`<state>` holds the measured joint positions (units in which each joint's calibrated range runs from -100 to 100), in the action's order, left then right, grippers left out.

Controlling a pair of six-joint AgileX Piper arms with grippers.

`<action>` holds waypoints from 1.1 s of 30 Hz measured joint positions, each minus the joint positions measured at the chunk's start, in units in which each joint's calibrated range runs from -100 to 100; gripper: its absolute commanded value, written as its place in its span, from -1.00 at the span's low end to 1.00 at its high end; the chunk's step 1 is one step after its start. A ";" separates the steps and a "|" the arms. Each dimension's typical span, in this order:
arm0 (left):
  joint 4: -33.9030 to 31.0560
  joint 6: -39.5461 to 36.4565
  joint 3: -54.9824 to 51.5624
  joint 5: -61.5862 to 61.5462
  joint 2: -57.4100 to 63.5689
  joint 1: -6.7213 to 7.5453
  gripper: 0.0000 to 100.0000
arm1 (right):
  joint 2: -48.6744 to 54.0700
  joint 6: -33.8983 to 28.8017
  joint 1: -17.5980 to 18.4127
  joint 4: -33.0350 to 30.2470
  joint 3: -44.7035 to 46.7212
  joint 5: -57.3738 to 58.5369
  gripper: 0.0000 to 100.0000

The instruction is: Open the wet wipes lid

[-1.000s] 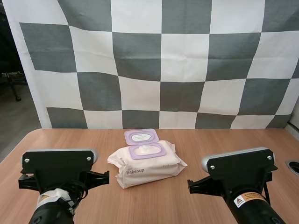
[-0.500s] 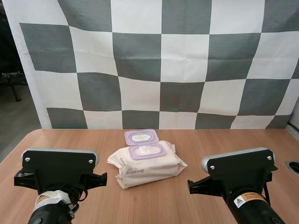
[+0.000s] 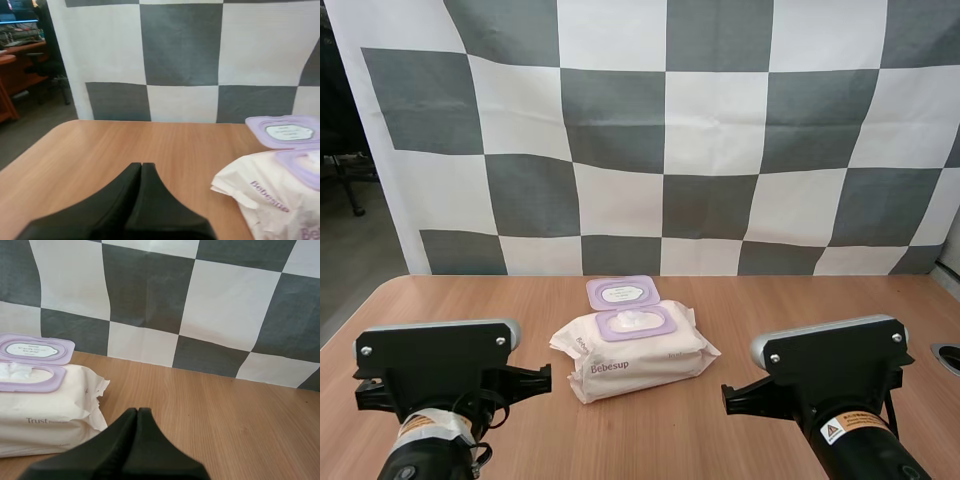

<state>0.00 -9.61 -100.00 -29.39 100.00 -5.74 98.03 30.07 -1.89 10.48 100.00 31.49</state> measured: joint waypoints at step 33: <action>0.00 -2.15 0.00 0.00 0.00 6.87 -1.00 | 0.00 0.00 0.00 -17.36 0.00 -1.01 -1.00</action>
<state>0.00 -11.76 -100.00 -29.39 100.00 1.13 98.03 30.07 -1.89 -6.88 100.00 30.48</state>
